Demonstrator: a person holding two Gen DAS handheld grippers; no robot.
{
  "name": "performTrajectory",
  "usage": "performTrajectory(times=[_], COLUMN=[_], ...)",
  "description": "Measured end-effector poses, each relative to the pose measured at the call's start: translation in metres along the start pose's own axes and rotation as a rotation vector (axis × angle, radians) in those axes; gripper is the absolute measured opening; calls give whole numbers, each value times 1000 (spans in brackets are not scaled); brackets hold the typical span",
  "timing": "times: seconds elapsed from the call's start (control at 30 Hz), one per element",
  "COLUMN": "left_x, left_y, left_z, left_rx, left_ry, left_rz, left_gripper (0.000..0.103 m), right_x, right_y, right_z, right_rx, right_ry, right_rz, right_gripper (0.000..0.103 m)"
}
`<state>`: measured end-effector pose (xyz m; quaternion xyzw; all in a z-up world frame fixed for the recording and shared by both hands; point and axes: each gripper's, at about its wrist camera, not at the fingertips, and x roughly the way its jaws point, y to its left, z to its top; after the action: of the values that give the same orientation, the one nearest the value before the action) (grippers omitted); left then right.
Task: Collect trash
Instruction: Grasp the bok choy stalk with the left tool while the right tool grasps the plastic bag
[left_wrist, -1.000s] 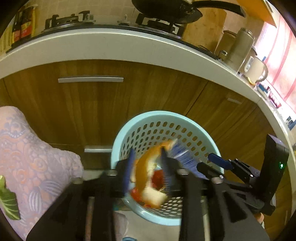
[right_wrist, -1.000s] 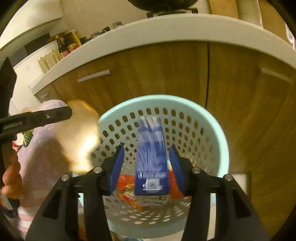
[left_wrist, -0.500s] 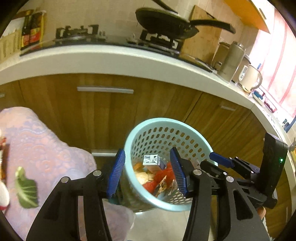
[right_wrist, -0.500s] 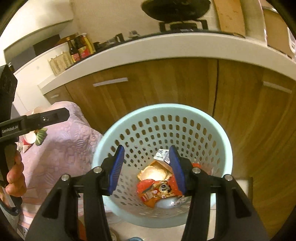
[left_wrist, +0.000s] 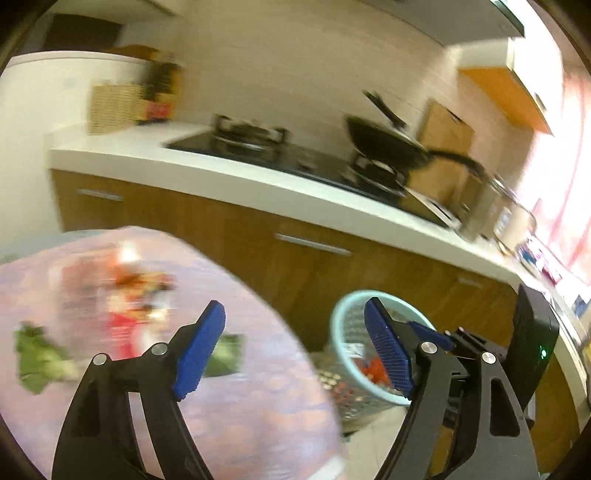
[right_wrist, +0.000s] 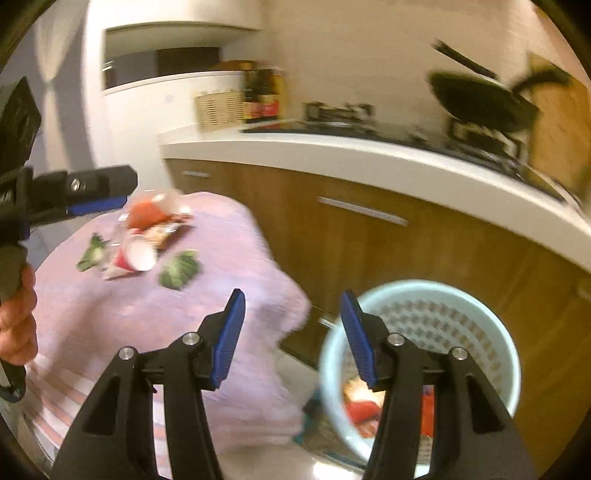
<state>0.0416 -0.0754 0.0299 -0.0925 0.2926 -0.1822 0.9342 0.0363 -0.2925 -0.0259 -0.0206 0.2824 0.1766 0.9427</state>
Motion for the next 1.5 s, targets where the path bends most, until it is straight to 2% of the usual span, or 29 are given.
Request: performTrajectory(times=[0.1,0.23,0.33,0.43,0.57,0.7,0.77,0.8,0.9,0.97,1.0,1.1,1.23,1.33,1.4,1.47,1.5], left_x=[-31,-63,-76,-70,-44,-19,-10,-5,8,12,14,10,6,1,-6,-19,-22], left_y=[37,92,132,164,200,217,218,217,207,203,199,196,190,197,201,203,203], left_z=[-1,-10,-22,-32,-41,-44,-44,-42,-39,-40,-41,-44,-47,-46,-48,-52,-53], left_rx=[-57,-175,-278,-361,-488,-579,-604,-603,-535,-483,-452,-431,-417,-415,-409,-392,-381], left_ry=[-45,-57,-26,28,117,155,167,166,182,193,195,182,162,155,149,133,125], left_rz=[108,246,306,386,419,407,413,442,527,585,609,631,627,561,504,432,408], left_gripper=[76,76,78,84,84,83,83,83,78,68,68,66,55,43,38,25,22], right_x=[8,22,35,51,71,79,79,80,83,85,86,93,107,115,120,126,129], right_y=[32,67,89,105,119,122,121,119,118,119,121,128,142,151,154,157,158], right_z=[9,20,26,30,29,27,27,27,29,34,38,51,68,74,76,77,77], right_rx=[-38,-65,-65,-56,-40,-49,-43,-39,-32,-33,-36,-31,-18,-13,-10,-5,-2], right_ry=[-15,-20,-28,-23,7,31,28,32,44,46,44,46,61,75,86,104,113], right_rz=[50,105,141,173,211,218,227,228,232,238,240,244,256,279,296,297,297], right_gripper=[50,53,55,57,57,57,57,57,57,57,57,57,57,57,57,57,57])
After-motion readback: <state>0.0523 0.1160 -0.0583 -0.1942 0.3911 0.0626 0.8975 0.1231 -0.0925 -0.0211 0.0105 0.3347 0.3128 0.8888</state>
